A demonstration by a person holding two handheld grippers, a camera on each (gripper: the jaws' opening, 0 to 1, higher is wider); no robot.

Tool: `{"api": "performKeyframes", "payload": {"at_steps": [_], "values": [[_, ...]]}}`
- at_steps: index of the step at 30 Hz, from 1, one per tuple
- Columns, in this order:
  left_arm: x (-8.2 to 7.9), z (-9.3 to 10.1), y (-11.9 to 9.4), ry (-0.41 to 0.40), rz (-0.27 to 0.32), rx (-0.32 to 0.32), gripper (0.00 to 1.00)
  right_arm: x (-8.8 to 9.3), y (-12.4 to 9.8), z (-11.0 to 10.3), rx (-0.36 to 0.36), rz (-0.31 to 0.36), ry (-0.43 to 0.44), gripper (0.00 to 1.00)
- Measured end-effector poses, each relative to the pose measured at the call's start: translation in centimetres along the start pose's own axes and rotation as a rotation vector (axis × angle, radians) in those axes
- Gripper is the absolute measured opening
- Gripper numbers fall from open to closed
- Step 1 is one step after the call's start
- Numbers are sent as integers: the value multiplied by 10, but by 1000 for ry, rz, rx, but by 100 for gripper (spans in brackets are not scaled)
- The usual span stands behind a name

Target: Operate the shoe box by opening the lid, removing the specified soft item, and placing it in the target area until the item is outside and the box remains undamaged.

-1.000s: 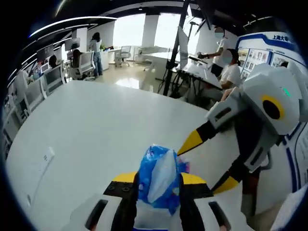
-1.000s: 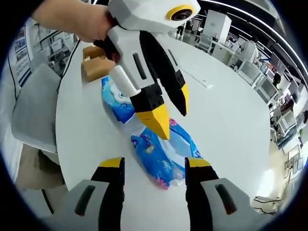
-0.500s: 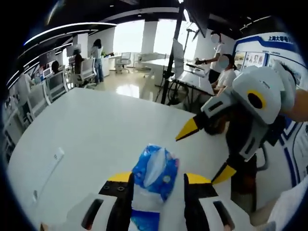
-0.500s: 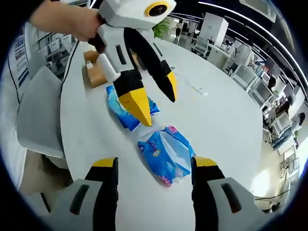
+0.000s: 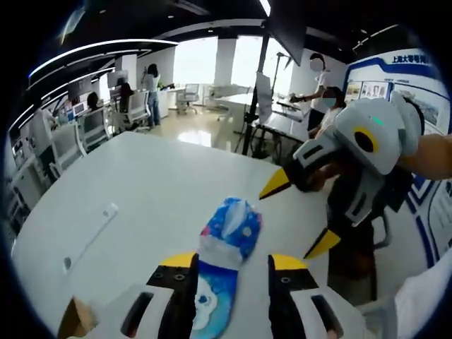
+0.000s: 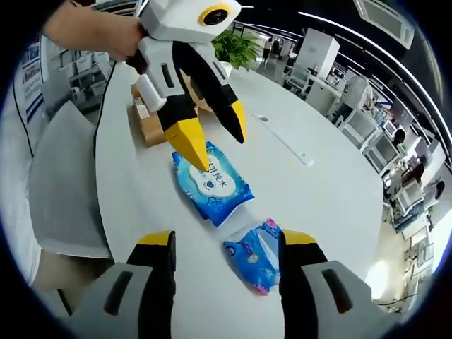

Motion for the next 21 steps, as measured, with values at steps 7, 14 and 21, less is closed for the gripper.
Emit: {"api": "performKeyframes", "payload": {"at_steps": [7,14,21], "values": [[34,-18,-52,-37,17,-41,38,-39,16,-29,-23,13,-38,53],[71,-38,-103,-89,34,-94,38,-83,37,-56,-58,27,-82,52],[102,-55,-149,-134,47,-148,38,-125,58,-79,-86,47,-117,50]]}}
Point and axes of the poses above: the point that each gripper's makers call its tool centre point, and the gripper's own axes: y roughly forward along the fingers, z roughly to its right, x roughly out of its underside, the point moved 1 cm from there along -y, roughly backward along the fingers, and after that the axes turned 1 degree about -z, right-handed, at the moved point
